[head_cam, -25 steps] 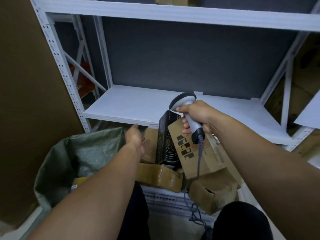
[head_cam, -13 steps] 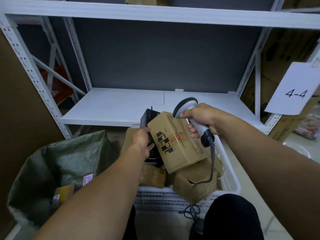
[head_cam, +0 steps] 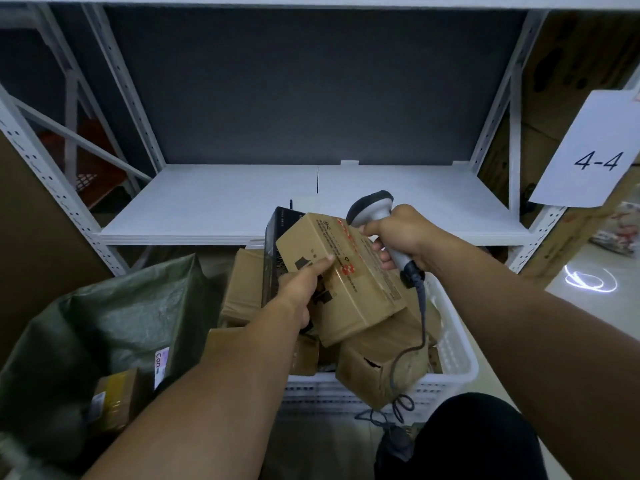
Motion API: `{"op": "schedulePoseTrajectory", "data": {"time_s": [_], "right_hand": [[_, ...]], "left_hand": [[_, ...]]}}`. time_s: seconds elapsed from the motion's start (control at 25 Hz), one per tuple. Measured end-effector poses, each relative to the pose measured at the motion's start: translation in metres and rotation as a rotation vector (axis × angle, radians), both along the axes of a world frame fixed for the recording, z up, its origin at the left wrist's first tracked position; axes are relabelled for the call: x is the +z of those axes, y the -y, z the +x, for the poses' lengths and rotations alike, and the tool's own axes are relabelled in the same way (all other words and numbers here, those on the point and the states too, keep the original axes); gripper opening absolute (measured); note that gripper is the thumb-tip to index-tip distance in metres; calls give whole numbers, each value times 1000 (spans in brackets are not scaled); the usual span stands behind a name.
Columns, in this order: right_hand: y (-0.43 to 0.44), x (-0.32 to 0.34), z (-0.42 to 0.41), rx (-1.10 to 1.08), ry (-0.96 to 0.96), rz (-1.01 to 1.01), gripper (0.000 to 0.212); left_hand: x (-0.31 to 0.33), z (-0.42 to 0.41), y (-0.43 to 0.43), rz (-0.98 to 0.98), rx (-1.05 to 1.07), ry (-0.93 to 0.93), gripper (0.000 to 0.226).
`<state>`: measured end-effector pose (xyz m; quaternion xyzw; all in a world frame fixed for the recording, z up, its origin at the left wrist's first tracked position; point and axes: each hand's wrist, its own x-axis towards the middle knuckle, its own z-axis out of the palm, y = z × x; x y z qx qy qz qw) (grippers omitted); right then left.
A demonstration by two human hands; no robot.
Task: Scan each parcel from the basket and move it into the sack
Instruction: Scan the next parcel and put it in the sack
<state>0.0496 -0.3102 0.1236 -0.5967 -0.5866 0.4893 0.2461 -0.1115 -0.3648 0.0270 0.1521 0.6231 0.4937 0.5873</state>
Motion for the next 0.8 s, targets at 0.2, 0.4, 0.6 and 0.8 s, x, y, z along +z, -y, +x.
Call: {"op": "schedulePoseTrajectory", "data": {"time_s": [0.2, 0.4, 0.6, 0.8], "right_hand": [[-19, -17, -1, -34, -89, -3, 17], [-37, -34, -10, -74, -157, 12, 16], [-50, -42, -19, -123, -260, 29, 12], [-58, -38, -35, -187, -356, 65, 16]], "left_hand": [[-15, 9, -14, -15, 2, -41, 95], [-17, 9, -26, 17, 73, -83, 56], [9, -8, -35, 88, 127, -109, 33], [44, -31, -52, 177, 283, -170, 79]]}}
